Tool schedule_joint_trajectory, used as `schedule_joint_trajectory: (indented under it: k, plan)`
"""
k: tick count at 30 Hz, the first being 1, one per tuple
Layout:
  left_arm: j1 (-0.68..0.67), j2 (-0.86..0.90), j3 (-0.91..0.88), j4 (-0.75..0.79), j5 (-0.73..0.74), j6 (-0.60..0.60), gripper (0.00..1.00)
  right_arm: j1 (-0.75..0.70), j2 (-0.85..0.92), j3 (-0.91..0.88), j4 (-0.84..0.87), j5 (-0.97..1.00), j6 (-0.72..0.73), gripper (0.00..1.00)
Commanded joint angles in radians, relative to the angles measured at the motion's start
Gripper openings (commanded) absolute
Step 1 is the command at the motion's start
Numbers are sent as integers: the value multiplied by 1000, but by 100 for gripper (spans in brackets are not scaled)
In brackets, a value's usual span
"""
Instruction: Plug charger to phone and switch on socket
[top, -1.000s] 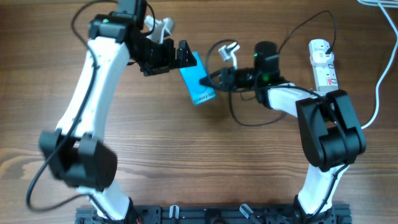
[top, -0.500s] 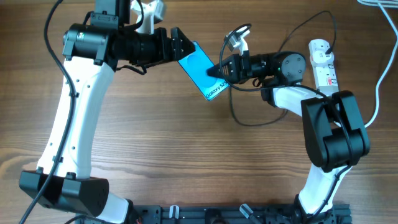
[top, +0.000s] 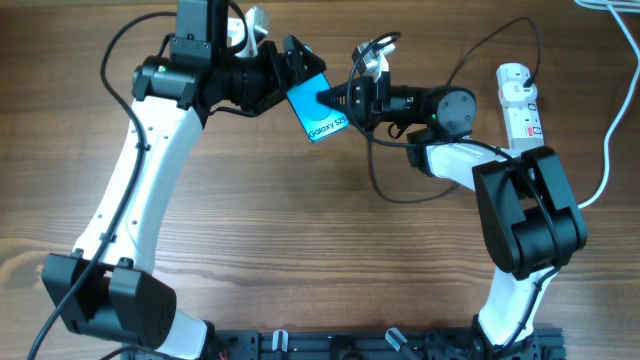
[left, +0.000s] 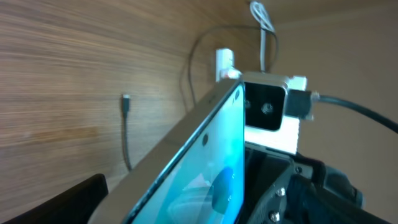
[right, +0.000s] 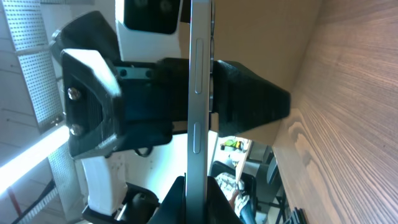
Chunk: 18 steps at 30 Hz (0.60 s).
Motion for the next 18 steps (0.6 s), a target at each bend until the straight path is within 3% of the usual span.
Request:
schedule_joint_trajectory:
  k: [1,6,12,13,14,18]
  plan:
    - [55,-10,-110,100,266,130,94,0,-2,12,55,47,-14,4]
    - [159,-5,-286,366,520,127,93,5,-2,12,1,36,-68,4]
    - [151,-4,-316,475,539,5,87,76,-2,12,-211,66,-204,4]
    - [148,-4,-316,480,539,-14,81,86,-2,12,-227,80,-222,4]
    - [147,-4,-316,476,539,-22,69,97,-2,12,-233,99,-236,4]
    - [140,-4,-316,412,476,-137,57,129,-2,12,-235,176,-277,4]
